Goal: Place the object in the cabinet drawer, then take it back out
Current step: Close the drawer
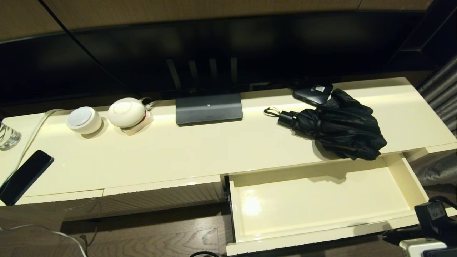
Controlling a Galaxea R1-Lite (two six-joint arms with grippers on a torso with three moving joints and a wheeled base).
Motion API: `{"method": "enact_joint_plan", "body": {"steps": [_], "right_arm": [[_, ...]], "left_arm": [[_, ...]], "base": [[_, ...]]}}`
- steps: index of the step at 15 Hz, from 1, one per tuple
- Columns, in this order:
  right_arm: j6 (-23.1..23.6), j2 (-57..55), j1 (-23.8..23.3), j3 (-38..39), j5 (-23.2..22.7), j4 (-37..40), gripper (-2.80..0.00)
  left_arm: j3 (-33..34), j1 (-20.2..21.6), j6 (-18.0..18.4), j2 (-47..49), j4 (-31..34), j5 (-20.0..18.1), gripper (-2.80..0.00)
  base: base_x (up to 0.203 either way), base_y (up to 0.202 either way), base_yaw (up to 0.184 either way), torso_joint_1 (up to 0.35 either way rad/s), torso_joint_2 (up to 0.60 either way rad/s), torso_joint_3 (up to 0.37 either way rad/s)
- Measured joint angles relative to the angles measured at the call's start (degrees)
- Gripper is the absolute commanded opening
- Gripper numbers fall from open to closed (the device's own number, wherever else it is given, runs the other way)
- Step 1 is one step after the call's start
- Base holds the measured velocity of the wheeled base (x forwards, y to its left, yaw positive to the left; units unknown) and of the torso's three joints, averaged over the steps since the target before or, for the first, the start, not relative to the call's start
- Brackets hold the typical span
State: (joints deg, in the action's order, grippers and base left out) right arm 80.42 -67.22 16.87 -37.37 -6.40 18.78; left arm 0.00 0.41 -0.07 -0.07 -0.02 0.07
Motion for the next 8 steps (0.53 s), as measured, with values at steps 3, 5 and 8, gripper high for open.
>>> {"method": "enact_joint_plan", "body": {"steps": [3, 5, 8], "right_arm": [[0.45, -3.02, 1.62, 0.75, -3.34, 0.62, -2.80], [0.69, -4.26, 1.82, 0.45, -5.03, 2.97, -2.80], [0.76, -4.78, 1.91, 0.21, -7.15, 6.79, -2.80]], "left_arm": [[0.00, 0.00, 0.02, 0.00, -0.05, 0.00, -2.80], [0.00, 0.00, 0.00, 0.00, -0.04, -0.02, -2.80], [0.00, 0.00, 0.01, 0.00, -0.02, 0.00, -2.80]], "base": [[0.000, 0.000, 0.000, 0.000, 0.00, 0.000], [0.000, 0.000, 0.000, 0.000, 0.00, 0.000], [0.000, 0.000, 0.000, 0.000, 0.00, 0.000]]}}
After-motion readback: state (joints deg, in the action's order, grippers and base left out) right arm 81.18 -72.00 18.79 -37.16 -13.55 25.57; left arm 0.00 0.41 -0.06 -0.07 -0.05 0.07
